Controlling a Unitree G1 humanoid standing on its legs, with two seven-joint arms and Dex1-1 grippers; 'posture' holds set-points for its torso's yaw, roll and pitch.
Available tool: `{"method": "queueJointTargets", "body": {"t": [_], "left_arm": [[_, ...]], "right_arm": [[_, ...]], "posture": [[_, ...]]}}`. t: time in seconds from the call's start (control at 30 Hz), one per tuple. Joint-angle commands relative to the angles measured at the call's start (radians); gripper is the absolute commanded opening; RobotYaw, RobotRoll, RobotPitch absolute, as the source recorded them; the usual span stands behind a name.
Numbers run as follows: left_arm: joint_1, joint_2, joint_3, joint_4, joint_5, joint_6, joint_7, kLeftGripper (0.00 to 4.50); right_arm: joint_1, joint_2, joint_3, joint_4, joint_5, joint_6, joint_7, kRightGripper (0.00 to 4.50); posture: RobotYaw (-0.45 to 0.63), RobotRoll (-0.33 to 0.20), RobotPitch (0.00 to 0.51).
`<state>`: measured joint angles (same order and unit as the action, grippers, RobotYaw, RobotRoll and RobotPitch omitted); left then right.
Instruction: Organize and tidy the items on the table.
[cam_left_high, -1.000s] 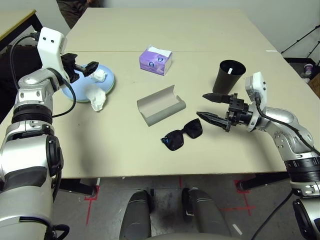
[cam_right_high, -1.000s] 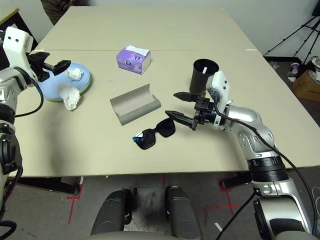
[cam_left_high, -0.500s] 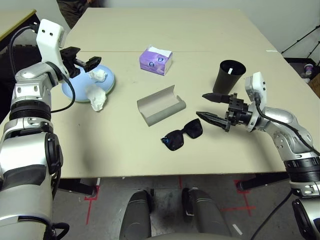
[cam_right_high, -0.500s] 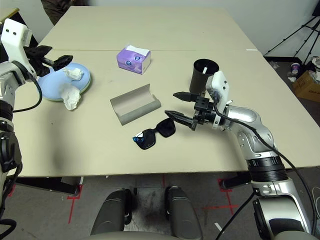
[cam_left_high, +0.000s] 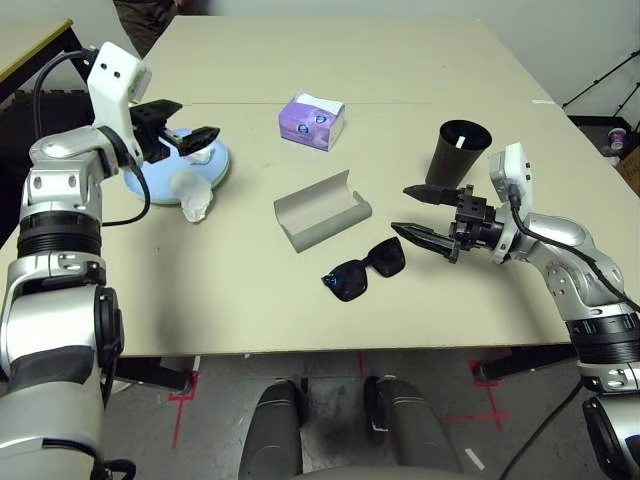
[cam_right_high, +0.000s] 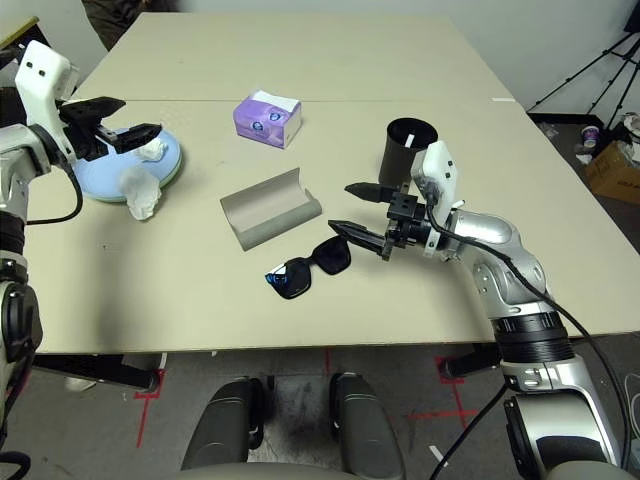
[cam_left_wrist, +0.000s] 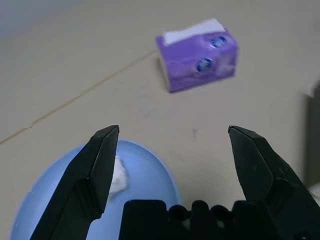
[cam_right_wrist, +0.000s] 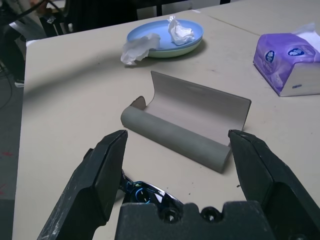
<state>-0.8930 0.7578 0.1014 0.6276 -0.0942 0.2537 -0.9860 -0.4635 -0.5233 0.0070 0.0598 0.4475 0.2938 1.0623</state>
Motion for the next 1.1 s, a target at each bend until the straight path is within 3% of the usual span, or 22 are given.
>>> {"method": "queueJointTargets", "body": {"t": [0.03, 0.67, 0.97, 1.1], "left_arm": [[0.065, -0.006, -0.022, -0.117, -0.033, 0.047, -0.038, 4.45], [0.244, -0.073, -0.016, -0.412, -0.153, 0.141, -0.031, 4.45], [0.357, -0.028, -0.013, -0.502, -0.289, 0.151, -0.203, 4.45], [0.418, 0.027, -0.073, -0.459, -0.24, -0.024, -0.355, 4.45]], "right_arm": [[-0.009, 0.0, -0.003, 0.008, -0.005, -0.013, 0.004, 4.5], [-0.029, -0.032, -0.003, 0.045, -0.029, -0.038, 0.053, 4.5], [-0.044, -0.039, 0.005, 0.058, -0.034, -0.036, 0.089, 4.5], [-0.065, -0.048, 0.02, 0.073, -0.044, -0.041, 0.122, 4.5]], "posture": [[0.02, 0.0, 0.128], [0.02, 0.0, 0.142], [0.03, 0.0, 0.147], [0.03, 0.0, 0.153]]}}
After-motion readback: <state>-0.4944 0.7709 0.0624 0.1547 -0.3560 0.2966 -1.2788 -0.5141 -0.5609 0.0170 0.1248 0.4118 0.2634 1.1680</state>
